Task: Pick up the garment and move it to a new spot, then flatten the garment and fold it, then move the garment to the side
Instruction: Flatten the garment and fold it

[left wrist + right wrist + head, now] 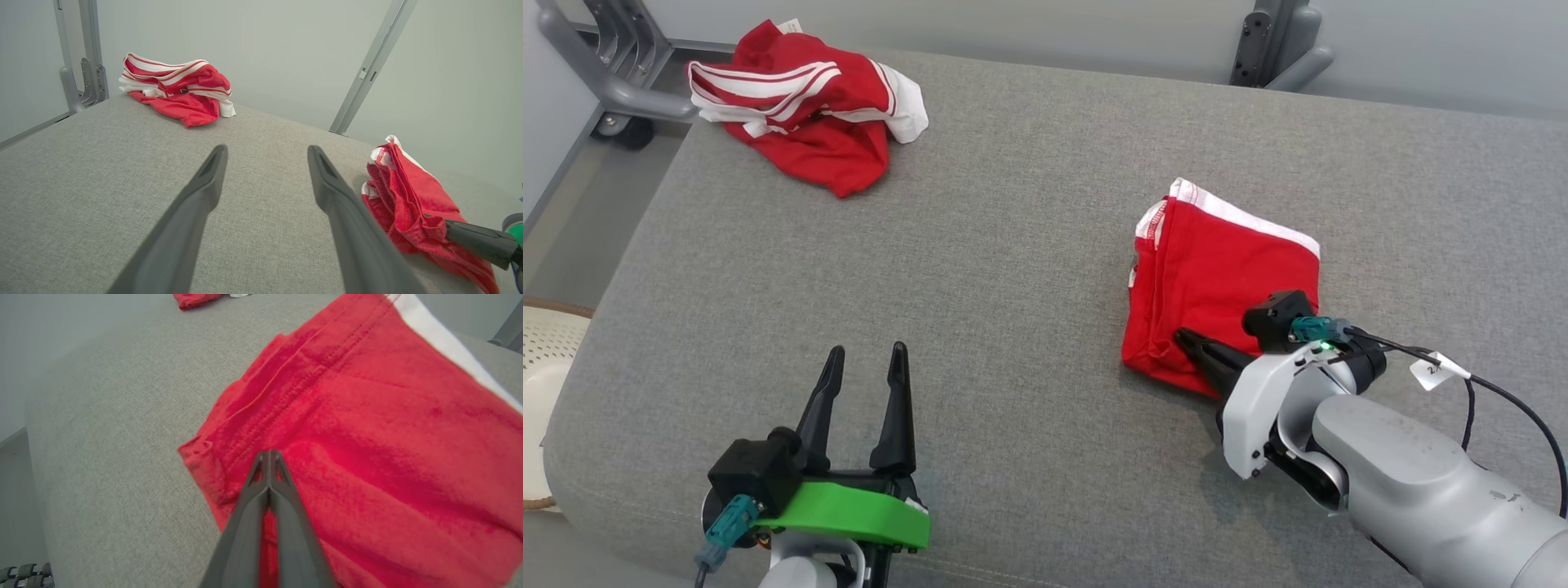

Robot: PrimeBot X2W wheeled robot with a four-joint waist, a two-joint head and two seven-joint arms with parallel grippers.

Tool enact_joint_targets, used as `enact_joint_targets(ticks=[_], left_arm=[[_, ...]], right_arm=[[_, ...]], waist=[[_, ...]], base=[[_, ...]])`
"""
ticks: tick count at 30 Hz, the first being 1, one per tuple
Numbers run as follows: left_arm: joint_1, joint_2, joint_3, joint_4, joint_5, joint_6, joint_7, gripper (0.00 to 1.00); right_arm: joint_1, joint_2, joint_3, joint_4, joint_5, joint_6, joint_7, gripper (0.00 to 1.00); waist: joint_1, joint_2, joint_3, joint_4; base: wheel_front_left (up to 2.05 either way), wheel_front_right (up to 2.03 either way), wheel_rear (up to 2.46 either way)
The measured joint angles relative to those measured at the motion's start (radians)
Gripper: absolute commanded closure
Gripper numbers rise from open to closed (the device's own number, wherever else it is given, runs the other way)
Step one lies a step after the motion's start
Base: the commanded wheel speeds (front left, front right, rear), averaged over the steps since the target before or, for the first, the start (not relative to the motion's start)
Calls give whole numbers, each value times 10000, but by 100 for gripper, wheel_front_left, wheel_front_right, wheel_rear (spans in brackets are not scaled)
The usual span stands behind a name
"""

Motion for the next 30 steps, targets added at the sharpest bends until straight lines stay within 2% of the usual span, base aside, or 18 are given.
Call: enact_joint_targets(ticks=[11, 20, 26, 30], left_arm=[[-122, 13, -79, 6, 0, -15, 2, 0], [-187, 8, -84, 52, 0, -2, 0, 0], [-189, 17, -12, 71, -2, 2, 0, 0], [-184, 42, 63, 58, -4, 12, -13, 0]], right_arm=[[-598, 704, 1302, 694, 978, -2, -500, 100], [-706, 970, 1881, 1058, 1101, 0, -654, 100], [-899, 945, 1854, 899, 1262, 0, -715, 100], [-1095, 777, 616, 247, 874, 0, -754, 100]], waist=[[0, 0, 362, 213], [0, 0, 428, 271], [0, 0, 359, 73], [0, 0, 270, -148]], base=[[0, 0, 0], [0, 0, 0], [0, 0, 0], [0, 0, 0]])
